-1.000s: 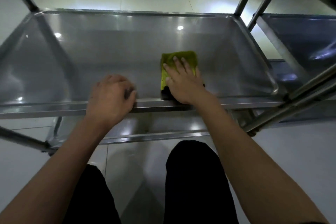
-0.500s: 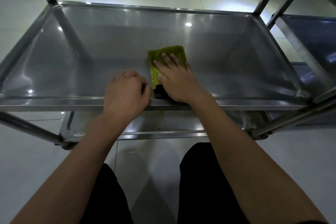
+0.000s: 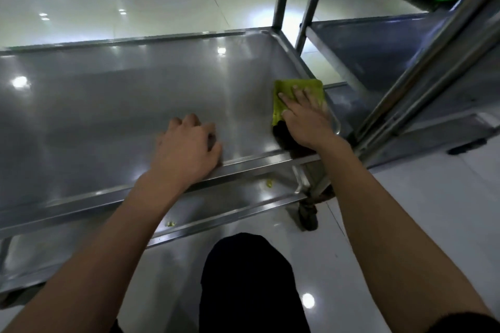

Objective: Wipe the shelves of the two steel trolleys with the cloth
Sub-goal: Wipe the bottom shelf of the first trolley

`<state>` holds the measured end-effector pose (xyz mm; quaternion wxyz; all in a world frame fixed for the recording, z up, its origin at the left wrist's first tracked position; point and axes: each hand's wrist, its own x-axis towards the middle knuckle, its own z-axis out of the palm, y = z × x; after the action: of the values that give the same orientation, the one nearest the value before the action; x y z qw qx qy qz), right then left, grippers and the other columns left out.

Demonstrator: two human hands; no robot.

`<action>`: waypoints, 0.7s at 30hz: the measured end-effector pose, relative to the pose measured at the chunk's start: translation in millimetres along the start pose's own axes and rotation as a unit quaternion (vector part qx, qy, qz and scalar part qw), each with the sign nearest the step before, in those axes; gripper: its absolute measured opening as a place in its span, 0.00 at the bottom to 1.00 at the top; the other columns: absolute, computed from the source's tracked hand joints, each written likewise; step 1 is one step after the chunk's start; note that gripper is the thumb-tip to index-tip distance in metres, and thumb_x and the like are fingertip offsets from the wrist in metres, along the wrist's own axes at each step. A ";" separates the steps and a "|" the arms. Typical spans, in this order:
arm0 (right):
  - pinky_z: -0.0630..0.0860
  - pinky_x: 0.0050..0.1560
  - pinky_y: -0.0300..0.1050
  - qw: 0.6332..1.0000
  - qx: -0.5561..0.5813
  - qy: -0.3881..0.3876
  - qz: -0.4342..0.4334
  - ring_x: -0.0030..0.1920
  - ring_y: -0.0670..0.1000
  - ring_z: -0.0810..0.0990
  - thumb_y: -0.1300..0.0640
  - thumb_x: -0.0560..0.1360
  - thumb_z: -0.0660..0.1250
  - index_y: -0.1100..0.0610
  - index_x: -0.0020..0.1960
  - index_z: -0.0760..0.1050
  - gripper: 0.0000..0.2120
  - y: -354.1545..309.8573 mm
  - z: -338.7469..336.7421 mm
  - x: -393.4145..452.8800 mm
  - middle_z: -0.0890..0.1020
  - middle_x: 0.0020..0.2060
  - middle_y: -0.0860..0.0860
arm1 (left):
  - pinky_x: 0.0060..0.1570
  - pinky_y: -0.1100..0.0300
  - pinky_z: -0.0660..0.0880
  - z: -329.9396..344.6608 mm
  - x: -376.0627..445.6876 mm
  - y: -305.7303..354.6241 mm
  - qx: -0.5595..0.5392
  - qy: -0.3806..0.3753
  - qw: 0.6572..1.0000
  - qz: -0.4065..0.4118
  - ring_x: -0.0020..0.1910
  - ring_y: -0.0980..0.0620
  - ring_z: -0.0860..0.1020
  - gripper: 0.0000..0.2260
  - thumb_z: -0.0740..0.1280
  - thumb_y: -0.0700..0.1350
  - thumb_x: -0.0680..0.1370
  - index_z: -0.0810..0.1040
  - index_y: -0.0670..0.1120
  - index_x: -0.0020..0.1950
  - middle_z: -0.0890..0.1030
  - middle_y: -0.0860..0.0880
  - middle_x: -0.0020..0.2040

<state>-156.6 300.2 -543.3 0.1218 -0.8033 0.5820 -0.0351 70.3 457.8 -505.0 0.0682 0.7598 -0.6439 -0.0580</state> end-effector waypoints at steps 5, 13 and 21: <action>0.42 0.77 0.62 0.999 0.013 0.024 0.019 0.81 0.50 0.44 0.46 0.79 0.46 0.38 0.79 0.54 0.27 20.0 -6.0 9.4 0.48 0.82 0.45 | 0.53 0.45 0.76 8.5 2.6 -4.4 0.013 0.026 1.000 -0.004 0.54 0.38 0.76 0.15 0.62 0.60 0.77 0.82 0.53 0.54 0.77 0.45 0.54; 0.39 0.76 0.65 1.000 -0.008 -0.021 -0.016 0.81 0.50 0.39 0.44 0.82 0.47 0.38 0.80 0.48 0.26 -25.1 7.9 2.7 0.43 0.82 0.45 | 0.60 0.45 0.73 9.7 -4.7 -11.2 -0.005 0.028 0.999 0.015 0.60 0.42 0.75 0.15 0.61 0.58 0.79 0.81 0.55 0.60 0.77 0.49 0.62; 0.39 0.75 0.66 0.994 -0.016 -0.044 -0.098 0.81 0.50 0.39 0.43 0.82 0.47 0.38 0.80 0.49 0.27 -136.6 31.9 12.4 0.43 0.82 0.45 | 0.72 0.29 0.52 -6.7 -14.7 -80.9 0.016 -0.058 0.998 -0.018 0.81 0.41 0.47 0.28 0.48 0.66 0.81 0.54 0.61 0.80 0.51 0.49 0.83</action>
<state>-19.8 333.4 -542.9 0.1308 -0.8588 0.4953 -0.0024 147.6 485.6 -512.9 0.0180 0.7678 -0.6336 -0.0931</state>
